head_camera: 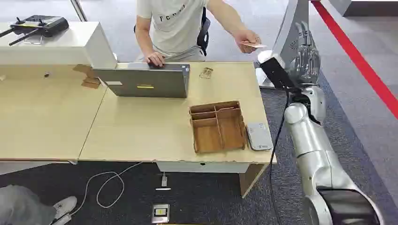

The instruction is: Pass the card to the sensor for recognition and then transmit it.

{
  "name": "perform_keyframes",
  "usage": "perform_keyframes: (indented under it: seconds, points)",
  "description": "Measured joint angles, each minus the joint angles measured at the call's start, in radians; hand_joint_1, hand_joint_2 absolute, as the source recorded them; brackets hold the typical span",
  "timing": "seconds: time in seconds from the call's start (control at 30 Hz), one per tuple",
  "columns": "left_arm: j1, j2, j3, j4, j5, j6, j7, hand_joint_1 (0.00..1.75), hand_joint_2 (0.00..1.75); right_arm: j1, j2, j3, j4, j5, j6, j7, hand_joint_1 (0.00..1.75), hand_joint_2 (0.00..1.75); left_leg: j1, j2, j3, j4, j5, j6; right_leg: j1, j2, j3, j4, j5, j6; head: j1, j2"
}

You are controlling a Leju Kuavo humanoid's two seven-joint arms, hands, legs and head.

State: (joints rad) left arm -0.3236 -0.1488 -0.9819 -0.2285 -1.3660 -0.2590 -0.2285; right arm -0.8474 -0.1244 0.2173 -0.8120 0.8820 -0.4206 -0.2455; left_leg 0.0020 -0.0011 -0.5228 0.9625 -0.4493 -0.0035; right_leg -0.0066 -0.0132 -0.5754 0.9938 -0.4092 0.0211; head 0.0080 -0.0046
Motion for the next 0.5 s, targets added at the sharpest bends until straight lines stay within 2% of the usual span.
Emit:
perform_keyframes:
  seconds: [0.17, 0.37, 0.5]
  points:
    - [-0.004, -0.006, -0.009, 0.000, -0.015, 0.000, 0.004, 0.00, 0.00, -0.014, 0.021, 0.045, 0.066, 0.025, -0.062, -0.042, 0.00, 1.75, 0.000, 0.000, -0.001, 0.000, 0.000, 0.000, 0.000, 0.000, 0.000, 0.000, 0.000, 0.000, 0.000, 0.000]
    - [-0.009, -0.011, -0.024, 0.000, -0.024, -0.002, 0.010, 0.00, 0.00, -0.031, 0.052, 0.087, 0.148, 0.067, -0.101, -0.051, 0.00, 1.75, 0.000, 0.000, -0.001, 0.000, 0.000, 0.000, 0.000, 0.000, -0.001, 0.000, 0.000, 0.000, 0.000, 0.000]
    - [-0.017, -0.026, -0.036, -0.001, -0.036, -0.029, 0.018, 0.00, 0.00, -0.054, 0.074, 0.110, 0.203, 0.082, -0.117, -0.051, 0.00, 1.75, 0.000, 0.000, -0.002, 0.000, 0.000, 0.000, 0.000, 0.000, -0.002, 0.000, 0.000, 0.000, 0.000, 0.000]
